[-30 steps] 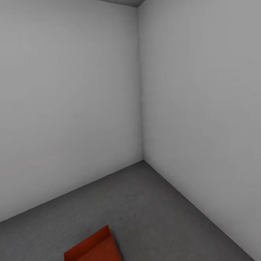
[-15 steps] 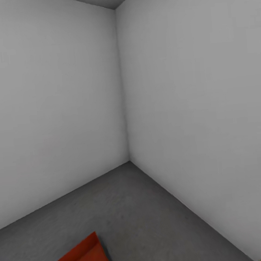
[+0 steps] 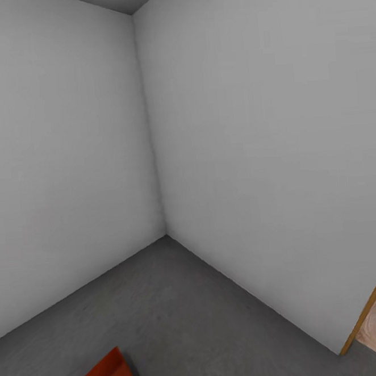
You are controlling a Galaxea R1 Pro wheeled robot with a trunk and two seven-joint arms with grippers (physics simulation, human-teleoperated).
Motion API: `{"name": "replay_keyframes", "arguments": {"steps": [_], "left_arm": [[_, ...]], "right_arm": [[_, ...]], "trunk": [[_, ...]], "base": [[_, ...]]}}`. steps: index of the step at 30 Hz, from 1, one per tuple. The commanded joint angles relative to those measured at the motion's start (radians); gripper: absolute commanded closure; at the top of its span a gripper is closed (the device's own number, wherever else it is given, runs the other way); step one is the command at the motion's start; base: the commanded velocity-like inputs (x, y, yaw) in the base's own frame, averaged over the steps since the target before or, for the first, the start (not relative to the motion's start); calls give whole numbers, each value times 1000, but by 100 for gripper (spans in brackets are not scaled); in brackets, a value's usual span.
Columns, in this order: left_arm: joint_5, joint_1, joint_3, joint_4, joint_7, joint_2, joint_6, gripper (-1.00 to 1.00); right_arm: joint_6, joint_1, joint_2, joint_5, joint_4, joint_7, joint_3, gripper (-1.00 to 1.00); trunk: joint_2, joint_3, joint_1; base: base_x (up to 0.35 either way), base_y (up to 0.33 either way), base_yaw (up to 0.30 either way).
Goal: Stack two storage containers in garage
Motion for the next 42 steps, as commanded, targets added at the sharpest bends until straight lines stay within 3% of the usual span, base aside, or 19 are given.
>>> {"name": "replay_keyframes", "arguments": {"steps": [1,19,30,42], "left_arm": [[7,-1,1,0,3,0,3,-100],[6,-1,1,0,3,0,3,-100],[6,-1,0,0,3,0,3,-100],[6,-1,1,0,3,0,3,-100]], "right_arm": [[-5,-1,1,-9,3,-1,8,-100],[-3,-1,2,-9,3,0,10,-100],[-2,-1,2,-9,3,-1,10,-100],[2,-1,3,-9,2,-2,10,-100]], "trunk": [[-2,-2,0],[-2,-2,0],[-2,-2,0],[-2,-2,0]], "base": [[0,0,-286],[0,0,-286],[0,0,-96],[0,0,-258]]}}
